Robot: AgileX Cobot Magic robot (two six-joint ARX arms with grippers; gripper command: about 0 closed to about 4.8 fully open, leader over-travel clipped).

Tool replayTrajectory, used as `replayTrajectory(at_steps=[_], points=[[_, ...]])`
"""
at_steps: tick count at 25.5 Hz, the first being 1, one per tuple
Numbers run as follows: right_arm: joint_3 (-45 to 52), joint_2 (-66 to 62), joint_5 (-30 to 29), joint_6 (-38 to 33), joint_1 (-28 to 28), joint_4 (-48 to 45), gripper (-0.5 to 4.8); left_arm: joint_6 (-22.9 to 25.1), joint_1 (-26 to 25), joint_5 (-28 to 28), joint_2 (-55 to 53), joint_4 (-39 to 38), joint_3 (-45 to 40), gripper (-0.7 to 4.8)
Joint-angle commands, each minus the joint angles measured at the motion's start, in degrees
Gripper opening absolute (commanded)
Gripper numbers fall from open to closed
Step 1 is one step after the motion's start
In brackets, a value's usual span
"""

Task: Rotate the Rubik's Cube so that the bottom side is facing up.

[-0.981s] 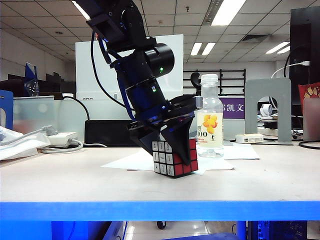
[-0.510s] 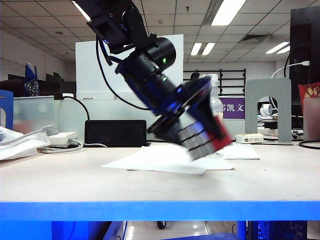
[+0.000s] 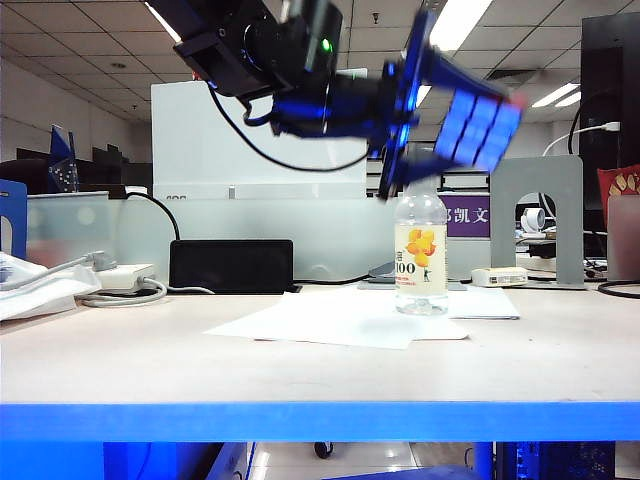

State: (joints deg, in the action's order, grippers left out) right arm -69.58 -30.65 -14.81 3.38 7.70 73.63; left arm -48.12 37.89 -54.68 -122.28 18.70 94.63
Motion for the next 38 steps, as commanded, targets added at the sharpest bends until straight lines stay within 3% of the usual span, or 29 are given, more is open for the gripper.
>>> replayTrajectory(at_steps=[1, 4, 9, 12, 13, 14, 15, 16, 20, 27, 32, 33, 38], points=[[-4.5, 0.1, 3.3, 1.6, 0.1, -6.2, 2.32, -19.5, 0.2, 3.2, 0.4, 16.6, 0.1, 2.44], [-7.6, -1.4, 3.2, 2.1, 0.2, -9.3, 2.29, -30.6, 0.6, 7.6, 0.3, 27.3, 0.0, 2.42], [-10.0, -4.7, 2.9, 3.4, 0.2, -9.7, 2.3, -45.0, 1.8, 16.9, 0.3, 42.2, 0.0, 2.41], [-10.0, -7.5, 2.9, 7.0, 0.3, -14.1, 2.3, -59.7, 4.5, 28.2, 0.3, 58.5, -0.2, 2.41], [-10.0, -8.1, 2.7, 8.5, 0.3, -15.8, 2.3, -62.2, 4.8, 30.2, 0.3, 61.2, -0.2, 2.41], [-10.1, -9.4, 2.3, 10.4, 0.2, -18.6, 2.29, -68.8, 6.7, 35.7, 0.4, 65.3, -0.1, 2.41], [-10.6, -10.2, 1.6, 10.4, 0.2, -19.3, 2.29, -70.8, 7.6, 36.3, 0.9, 65.3, -0.1, 2.41], [-12.2, -12.3, -2.3, 10.4, 0.2, -20.0, 2.29, -70.7, 9.3, 35.9, 2.0, 65.3, -0.1, 2.41], [-17.4, -17.1, -7.2, 12.5, 0.2, -19.7, 2.3, -70.7, 13.6, 35.6, 3.8, 65.3, 0.0, 2.41], [-33.4, -23.2, -6.8, 21.9, 0.2, -13.1, 2.3, -70.7, 19.1, 30.7, 6.7, 65.3, -0.1, 2.41], [-45.5, -26.0, -8.4, 21.6, 0.9, -8.1, 2.3, -70.7, 20.8, 27.9, 8.1, 65.3, -0.1, 2.41], [-49.1, -26.6, -8.5, 21.5, 1.0, -3.7, 2.33, -70.7, 20.8, 26.4, 8.1, 65.3, -0.1, 2.41], [-53.4, -25.8, -11.8, 17.3, 1.0, 5.2, 2.93, -70.7, 21.6, 22.7, 8.6, 65.3, -0.1, 2.41]])
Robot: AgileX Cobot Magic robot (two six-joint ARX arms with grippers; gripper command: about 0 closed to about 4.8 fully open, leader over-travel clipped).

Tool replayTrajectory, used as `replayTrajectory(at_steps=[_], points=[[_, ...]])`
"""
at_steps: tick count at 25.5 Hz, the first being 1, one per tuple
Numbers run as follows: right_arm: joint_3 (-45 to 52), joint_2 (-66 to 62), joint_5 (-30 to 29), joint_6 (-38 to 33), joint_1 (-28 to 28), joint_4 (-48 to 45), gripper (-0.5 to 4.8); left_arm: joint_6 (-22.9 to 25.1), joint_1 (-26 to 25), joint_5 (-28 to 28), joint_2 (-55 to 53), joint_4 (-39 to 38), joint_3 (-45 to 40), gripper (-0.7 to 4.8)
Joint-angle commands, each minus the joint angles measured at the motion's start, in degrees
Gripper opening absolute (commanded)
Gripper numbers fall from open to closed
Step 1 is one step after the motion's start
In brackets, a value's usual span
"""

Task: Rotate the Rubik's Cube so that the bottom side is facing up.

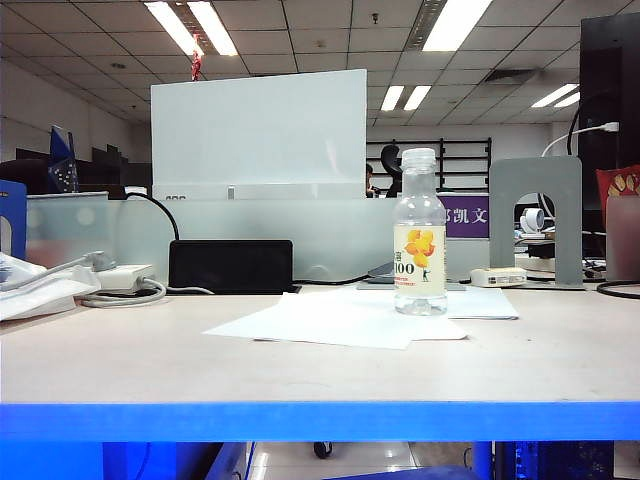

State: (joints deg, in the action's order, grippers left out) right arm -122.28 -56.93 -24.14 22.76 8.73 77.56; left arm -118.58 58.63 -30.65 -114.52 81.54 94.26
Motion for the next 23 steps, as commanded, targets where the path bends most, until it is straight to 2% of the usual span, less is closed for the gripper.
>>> replayTrajectory(at_steps=[1, 5, 9, 12, 23], points=[[-0.7, 1.0, -2.8, -2.2, -0.1, 1.4, 2.97, -0.3, 1.0, -1.6, 0.9, 2.4, 0.3, 2.41], [-0.7, 1.5, -3.7, -5.7, -0.1, 1.5, 3.21, -0.3, 3.0, -2.1, 0.9, 2.4, 0.3, 2.41], [-0.7, 1.6, -5.9, -6.2, -0.1, 1.5, 3.49, -0.3, 4.6, -3.0, 0.9, 2.4, 0.3, 2.41], [-0.7, 1.6, -6.9, -6.3, -0.1, 1.6, 3.99, -0.3, 5.2, -3.1, 0.9, 2.4, 0.3, 2.41], [-0.4, 3.2, -9.2, -8.4, 0.0, 1.7, 4.02, -0.3, 5.1, -3.2, 0.9, 2.1, 0.3, 2.41]])
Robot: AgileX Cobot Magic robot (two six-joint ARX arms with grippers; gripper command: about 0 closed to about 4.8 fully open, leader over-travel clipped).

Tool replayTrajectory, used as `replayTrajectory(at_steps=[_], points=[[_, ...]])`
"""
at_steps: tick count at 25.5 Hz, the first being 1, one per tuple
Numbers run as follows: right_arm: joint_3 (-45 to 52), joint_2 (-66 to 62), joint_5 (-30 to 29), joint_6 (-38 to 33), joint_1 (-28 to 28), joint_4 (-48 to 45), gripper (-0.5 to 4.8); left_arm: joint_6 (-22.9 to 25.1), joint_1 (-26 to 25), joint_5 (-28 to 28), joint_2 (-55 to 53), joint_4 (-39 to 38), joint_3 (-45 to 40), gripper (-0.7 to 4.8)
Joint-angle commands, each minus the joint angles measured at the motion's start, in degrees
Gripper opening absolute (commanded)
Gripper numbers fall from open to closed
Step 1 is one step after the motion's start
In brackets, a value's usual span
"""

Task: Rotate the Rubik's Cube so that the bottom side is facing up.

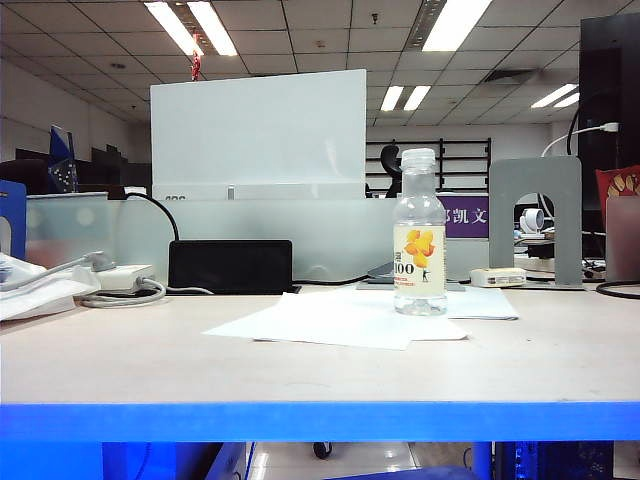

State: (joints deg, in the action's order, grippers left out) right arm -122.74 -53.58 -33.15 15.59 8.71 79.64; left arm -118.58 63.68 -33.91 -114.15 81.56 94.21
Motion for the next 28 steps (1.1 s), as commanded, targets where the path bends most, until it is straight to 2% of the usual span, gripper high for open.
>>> replayTrajectory(at_steps=[1, 5, 11, 19, 26, 28], points=[[0.1, 0.0, 0.0, -1.1, 0.1, -0.4, 4.02, -0.3, 0.1, 0.0, 0.5, 2.0, 0.3, 2.41], [0.6, 0.0, 1.5, -0.9, 1.4, -0.4, 4.42, -0.3, 0.1, 0.0, 0.5, 1.9, 0.3, 2.41], [5.8, 1.1, 3.0, -0.1, 2.8, -0.3, 4.42, -0.3, 0.6, -2.2, 0.5, 1.7, 0.3, 2.41], [5.8, -0.1, 8.7, 2.7, 4.3, -0.3, 4.41, -0.3, 0.8, -3.0, 0.5, 1.5, 0.3, 2.41], [5.7, -1.4, 9.1, 2.8, 6.1, -0.4, 4.4, -0.3, 0.8, -4.7, 0.5, 0.0, 0.3, 2.41], [5.7, -1.3, 9.1, 2.4, 6.1, -0.4, 4.02, -0.3, 0.8, -4.9, 0.5, -0.9, 0.3, 2.41]])
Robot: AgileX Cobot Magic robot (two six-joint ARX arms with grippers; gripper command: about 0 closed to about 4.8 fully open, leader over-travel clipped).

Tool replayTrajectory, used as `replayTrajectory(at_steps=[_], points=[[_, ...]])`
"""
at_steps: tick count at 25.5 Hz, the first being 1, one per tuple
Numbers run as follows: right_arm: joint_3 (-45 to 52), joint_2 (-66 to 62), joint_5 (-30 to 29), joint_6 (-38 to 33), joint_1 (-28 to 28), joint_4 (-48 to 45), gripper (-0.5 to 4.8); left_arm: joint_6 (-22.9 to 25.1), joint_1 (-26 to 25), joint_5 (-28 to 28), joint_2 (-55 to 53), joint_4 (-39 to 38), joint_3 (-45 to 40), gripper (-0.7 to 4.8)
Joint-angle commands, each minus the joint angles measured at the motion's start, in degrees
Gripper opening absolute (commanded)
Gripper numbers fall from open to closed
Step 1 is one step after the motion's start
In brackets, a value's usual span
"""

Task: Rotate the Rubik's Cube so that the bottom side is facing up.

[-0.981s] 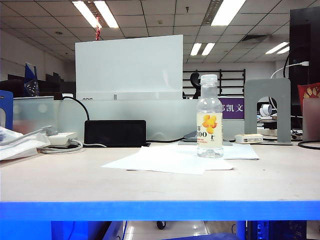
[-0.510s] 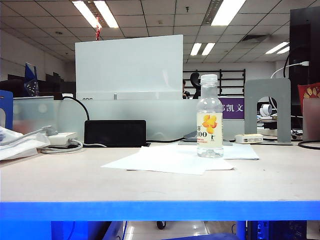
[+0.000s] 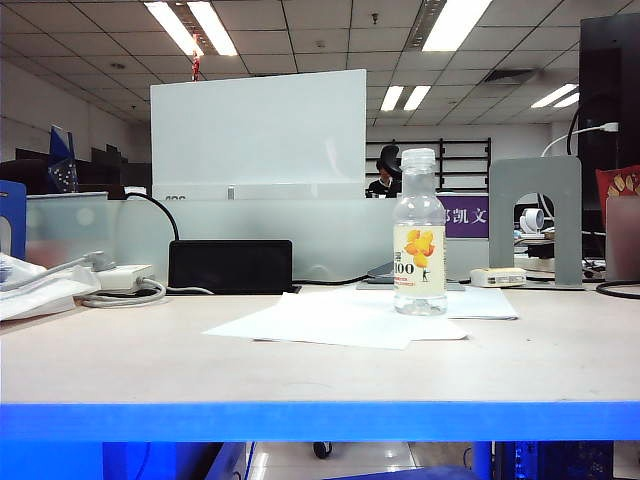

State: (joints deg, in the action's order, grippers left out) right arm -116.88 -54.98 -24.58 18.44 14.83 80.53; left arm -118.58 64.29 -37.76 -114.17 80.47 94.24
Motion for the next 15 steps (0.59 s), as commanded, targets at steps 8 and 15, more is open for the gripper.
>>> replayTrajectory(at_steps=[8, 15], points=[[-0.1, 0.3, 0.7, -1.9, 0.0, -1.3, 3.22, 0.0, 0.1, -1.9, 0.5, -3.7, 0.3, 2.42], [-0.1, 0.3, 0.7, -2.1, 0.0, -1.3, 3.01, 1.8, 0.0, -2.6, 0.5, -5.4, 0.3, 3.14]])
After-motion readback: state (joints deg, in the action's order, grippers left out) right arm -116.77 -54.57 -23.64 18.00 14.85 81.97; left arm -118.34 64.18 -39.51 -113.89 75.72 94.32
